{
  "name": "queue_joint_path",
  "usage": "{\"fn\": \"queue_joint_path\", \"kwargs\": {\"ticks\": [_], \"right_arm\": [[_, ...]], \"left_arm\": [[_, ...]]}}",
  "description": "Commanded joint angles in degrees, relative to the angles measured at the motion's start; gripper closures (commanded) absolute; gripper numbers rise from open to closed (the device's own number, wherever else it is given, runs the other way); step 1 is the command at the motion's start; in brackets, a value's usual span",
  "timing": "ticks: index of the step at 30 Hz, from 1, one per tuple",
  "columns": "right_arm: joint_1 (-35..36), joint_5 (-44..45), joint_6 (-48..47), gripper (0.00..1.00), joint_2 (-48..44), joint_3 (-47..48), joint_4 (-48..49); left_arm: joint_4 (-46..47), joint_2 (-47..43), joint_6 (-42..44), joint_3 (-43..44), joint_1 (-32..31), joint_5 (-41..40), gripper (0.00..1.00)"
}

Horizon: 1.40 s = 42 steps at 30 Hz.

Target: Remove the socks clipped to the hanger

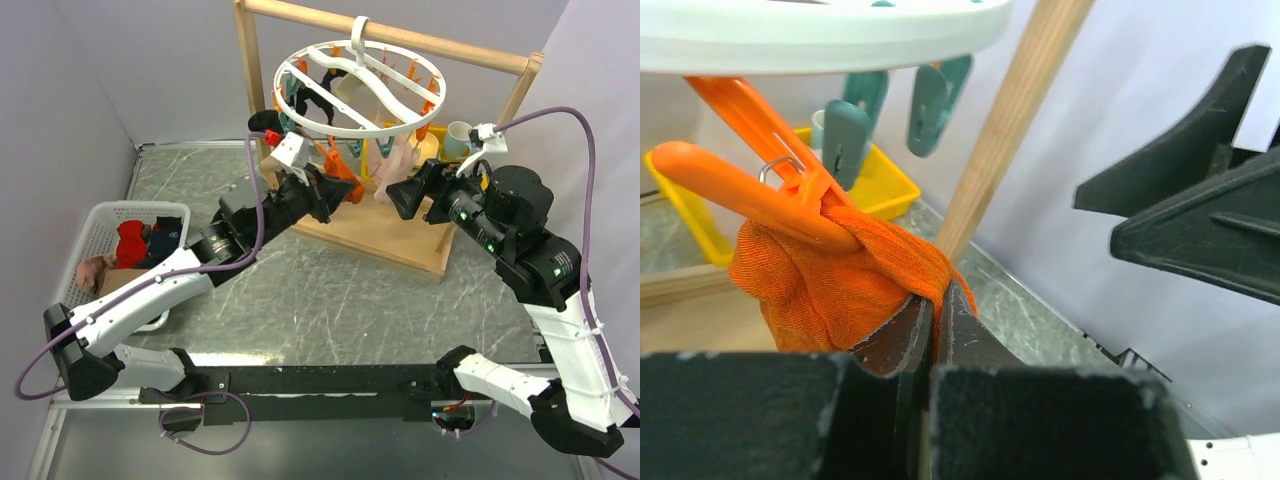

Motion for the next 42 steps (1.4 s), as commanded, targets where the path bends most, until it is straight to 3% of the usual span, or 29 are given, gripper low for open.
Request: {"fn": "queue_joint_path", "kwargs": {"ticks": [1, 4, 9, 13, 18, 25, 37, 42], "right_arm": [[-0.2, -4.5, 1.2, 0.13, 1.8, 4.6, 2.5], [-0.3, -6.0, 1.7, 0.19, 3.2, 5.9, 3.6], [-0.2, -9.6, 3.6, 0.21, 6.0, 8.3, 5.1], [-0.2, -12.1, 5.3, 0.21, 7.4, 9.0, 6.9], [-0.2, -9.9, 4.4, 0.13, 9.7, 10.4, 6.5], [-0.2, -6.1, 2.6, 0.14, 13.3, 13.8, 3.8], [-0.2, -4.4, 1.3, 0.32, 17.0, 15.0, 4.5], [-0.2, -3.1, 0.8, 0.5, 16.4, 14.8, 5.2]], "left_arm": [[2.1, 2.5, 0.9, 3.6, -2.7, -1.0, 0.99], [3.7, 3.4, 0.2, 3.7, -4.1, -0.5, 0.99], [7.0, 4.6, -1.6, 3.2, -6.3, 0.2, 0.99], [7.2, 6.0, -1.6, 4.2, -7.4, 0.2, 0.99], [7.5, 6.7, -1.6, 4.8, -8.5, -0.3, 0.99], [7.5, 7.6, -1.5, 5.3, -9.4, -0.7, 0.99], [7.2, 8.1, -1.5, 5.5, -9.8, -0.5, 0.99], [8.0, 8.8, -2.6, 4.5, -10.2, -0.2, 0.99]]}}
